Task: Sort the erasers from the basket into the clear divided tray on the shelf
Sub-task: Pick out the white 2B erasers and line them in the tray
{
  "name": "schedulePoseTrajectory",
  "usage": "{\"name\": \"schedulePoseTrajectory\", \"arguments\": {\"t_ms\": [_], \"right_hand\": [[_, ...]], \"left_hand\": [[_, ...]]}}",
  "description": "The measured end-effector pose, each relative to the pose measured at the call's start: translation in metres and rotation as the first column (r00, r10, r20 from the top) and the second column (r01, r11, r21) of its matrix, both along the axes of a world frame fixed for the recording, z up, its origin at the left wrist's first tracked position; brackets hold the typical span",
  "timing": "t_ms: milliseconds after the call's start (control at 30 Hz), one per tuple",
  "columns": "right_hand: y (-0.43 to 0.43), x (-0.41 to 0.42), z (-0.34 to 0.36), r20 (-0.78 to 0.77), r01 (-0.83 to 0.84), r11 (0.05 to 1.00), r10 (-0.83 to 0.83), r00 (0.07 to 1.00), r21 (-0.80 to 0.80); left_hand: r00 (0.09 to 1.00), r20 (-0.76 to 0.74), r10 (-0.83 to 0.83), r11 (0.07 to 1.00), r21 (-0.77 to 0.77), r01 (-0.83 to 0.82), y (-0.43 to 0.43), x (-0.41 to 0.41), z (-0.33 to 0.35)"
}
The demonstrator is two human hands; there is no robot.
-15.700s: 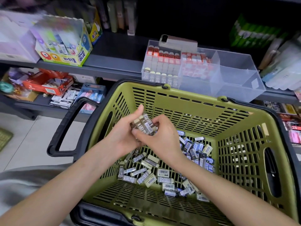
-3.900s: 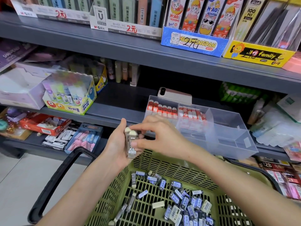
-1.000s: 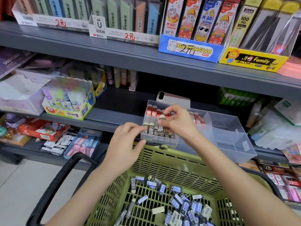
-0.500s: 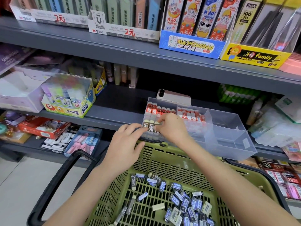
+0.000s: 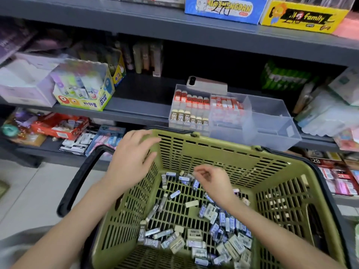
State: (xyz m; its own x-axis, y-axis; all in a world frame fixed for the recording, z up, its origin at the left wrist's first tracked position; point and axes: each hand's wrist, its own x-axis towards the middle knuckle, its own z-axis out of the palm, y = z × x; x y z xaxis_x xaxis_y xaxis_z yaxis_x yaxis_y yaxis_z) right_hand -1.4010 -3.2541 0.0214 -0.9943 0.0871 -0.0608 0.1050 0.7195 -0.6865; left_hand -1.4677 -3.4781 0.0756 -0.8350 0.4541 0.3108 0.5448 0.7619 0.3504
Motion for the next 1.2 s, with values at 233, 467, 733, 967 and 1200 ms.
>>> {"name": "schedulePoseTrajectory", "arguments": {"t_ms": [233,467,733,967,1200], "right_hand": [[-0.008,-0.018,-0.098,0.187,0.013,0.990,-0.040,0.982,0.144],[-0.021,-0.032,-0.120,0.178,0.174,0.978,-0.193,0.965,0.118],[-0.031,-0.024,-0.121,0.372,-0.036,0.958,-0.076,0.925,0.285],[-0.051,-0.025,-0.111,0.285,0.087,0.983,-0.038,0.958,-0.164],[-0.095,-0.038,-0.123,0.181,0.126,0.974,-0.161,0.970,0.190]], "left_hand": [[0.999,-0.041,-0.008,1.000,-0.025,0.007,-0.020,0.030,-0.011],[0.999,0.026,0.039,0.999,-0.009,-0.039,-0.019,0.029,-0.012],[0.997,0.002,0.075,0.996,-0.057,-0.075,-0.010,0.031,-0.010],[0.989,0.109,0.103,0.994,0.017,-0.106,-0.011,0.032,-0.010],[0.978,0.192,0.080,0.976,0.185,-0.116,-0.015,0.033,-0.003]]}}
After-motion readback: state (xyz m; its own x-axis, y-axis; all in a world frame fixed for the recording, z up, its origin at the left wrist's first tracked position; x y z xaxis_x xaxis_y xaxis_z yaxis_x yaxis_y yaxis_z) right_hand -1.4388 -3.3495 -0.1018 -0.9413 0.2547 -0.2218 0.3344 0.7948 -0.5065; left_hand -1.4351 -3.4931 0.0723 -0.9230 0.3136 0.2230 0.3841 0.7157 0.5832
